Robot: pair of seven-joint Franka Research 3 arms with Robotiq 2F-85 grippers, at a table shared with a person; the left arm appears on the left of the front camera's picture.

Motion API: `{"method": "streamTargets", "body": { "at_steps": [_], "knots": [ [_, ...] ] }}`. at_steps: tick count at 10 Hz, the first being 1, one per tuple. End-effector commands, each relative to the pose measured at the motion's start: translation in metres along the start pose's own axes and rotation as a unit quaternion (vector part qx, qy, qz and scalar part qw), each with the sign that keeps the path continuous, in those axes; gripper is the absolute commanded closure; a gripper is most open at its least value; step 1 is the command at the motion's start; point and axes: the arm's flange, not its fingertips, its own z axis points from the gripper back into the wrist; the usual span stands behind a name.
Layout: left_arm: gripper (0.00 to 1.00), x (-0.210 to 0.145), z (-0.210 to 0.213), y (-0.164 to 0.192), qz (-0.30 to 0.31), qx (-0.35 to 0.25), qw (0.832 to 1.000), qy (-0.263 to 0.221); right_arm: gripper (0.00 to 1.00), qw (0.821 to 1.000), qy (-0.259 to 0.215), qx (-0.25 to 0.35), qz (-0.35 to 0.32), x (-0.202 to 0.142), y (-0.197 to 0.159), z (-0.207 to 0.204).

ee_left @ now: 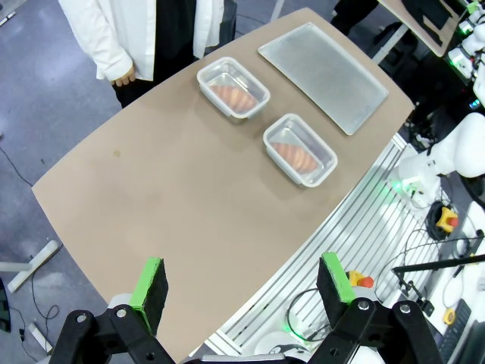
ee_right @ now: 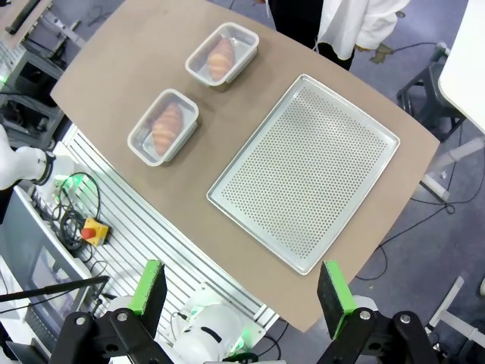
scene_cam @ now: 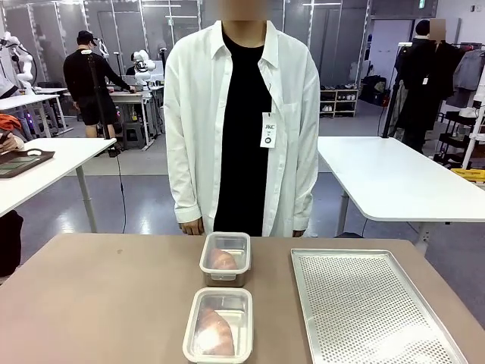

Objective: Place the bread into the airtight container.
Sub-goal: Pick up a Butter Roll and place it into an empty Airtight Container.

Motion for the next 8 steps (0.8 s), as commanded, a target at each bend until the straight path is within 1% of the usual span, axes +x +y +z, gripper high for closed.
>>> {"method": "streamTargets", "body": {
  "at_steps": [1,8],
  "knots": [
    [0.0,0.0003,0.0005,-0.0011,-0.008,-0.005,1.0,-0.003,0.0,1.0,0.002,0.004,0.008,0.0007,-0.0018,0.0031],
    [0.0,0.0003,0.0005,-0.0011,-0.008,-0.005,1.0,-0.003,0.0,1.0,0.002,0.004,0.008,0.0007,-0.0018,0.0031]
  ]
}}
